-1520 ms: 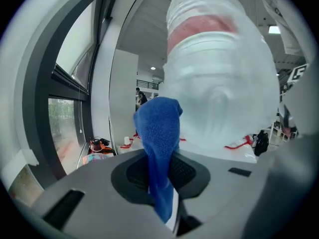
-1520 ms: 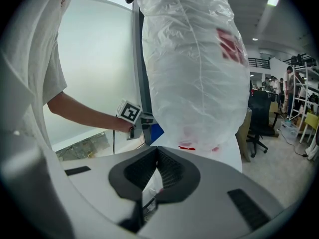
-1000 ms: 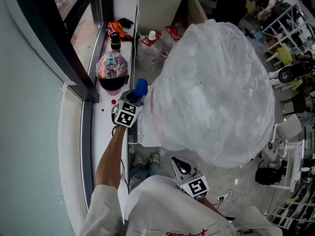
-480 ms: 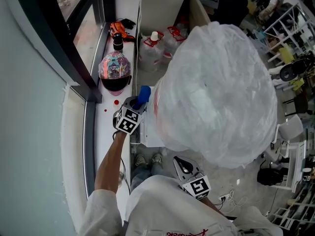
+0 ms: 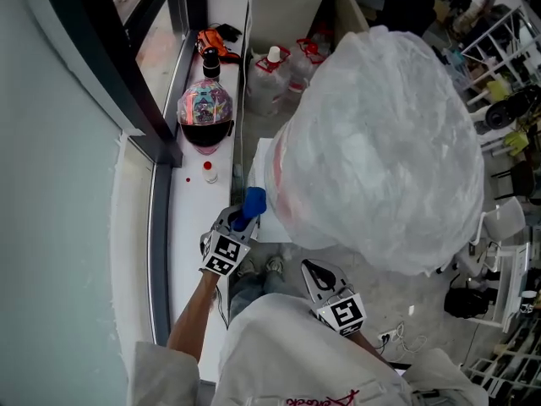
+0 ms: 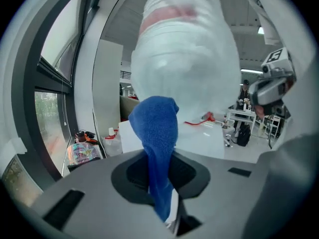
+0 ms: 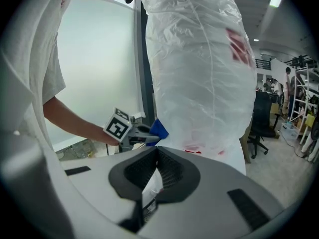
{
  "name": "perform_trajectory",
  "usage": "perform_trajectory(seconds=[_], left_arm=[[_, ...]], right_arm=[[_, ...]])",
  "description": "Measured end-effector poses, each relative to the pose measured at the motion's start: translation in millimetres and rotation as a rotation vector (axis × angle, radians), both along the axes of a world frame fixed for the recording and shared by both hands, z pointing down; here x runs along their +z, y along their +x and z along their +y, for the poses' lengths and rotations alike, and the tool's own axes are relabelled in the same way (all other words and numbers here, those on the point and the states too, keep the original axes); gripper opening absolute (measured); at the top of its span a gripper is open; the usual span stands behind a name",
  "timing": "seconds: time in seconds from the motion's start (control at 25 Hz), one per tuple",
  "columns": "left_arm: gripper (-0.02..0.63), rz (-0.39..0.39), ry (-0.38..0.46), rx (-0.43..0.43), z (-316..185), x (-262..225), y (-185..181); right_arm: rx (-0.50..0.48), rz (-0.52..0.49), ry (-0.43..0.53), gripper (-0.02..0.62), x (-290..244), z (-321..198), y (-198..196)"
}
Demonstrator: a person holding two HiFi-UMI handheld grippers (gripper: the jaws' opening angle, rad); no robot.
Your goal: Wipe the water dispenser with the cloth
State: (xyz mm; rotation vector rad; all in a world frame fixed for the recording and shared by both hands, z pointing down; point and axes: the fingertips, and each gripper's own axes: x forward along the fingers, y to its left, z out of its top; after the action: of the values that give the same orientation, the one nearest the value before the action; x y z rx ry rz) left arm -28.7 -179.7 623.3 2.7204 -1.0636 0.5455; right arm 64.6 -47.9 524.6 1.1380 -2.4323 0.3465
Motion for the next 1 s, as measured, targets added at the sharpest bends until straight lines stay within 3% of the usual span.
perform_trajectory(seconds=[0.32, 0.56, 0.76, 1.0], left_arm=[[0.063, 0.053, -0.033, 0.007, 88, -9, 9], [0.063, 0.101, -0.037, -0.053, 103, -21, -2], [0.063, 0.112, -0.008, -0.129, 66, -24, -30], [0.063, 0.082, 0.054, -0.181, -37, -23, -45]], right_arm=[[-0.012, -0.012, 0.007, 0.015, 0, 0, -6], [-0.006, -0.007, 0.011, 0.014, 0, 0, -4], [0.011, -0.011, 0.012, 0.014, -1, 0, 0], [0.032, -0.017, 0.001, 0.015, 1, -1, 2]])
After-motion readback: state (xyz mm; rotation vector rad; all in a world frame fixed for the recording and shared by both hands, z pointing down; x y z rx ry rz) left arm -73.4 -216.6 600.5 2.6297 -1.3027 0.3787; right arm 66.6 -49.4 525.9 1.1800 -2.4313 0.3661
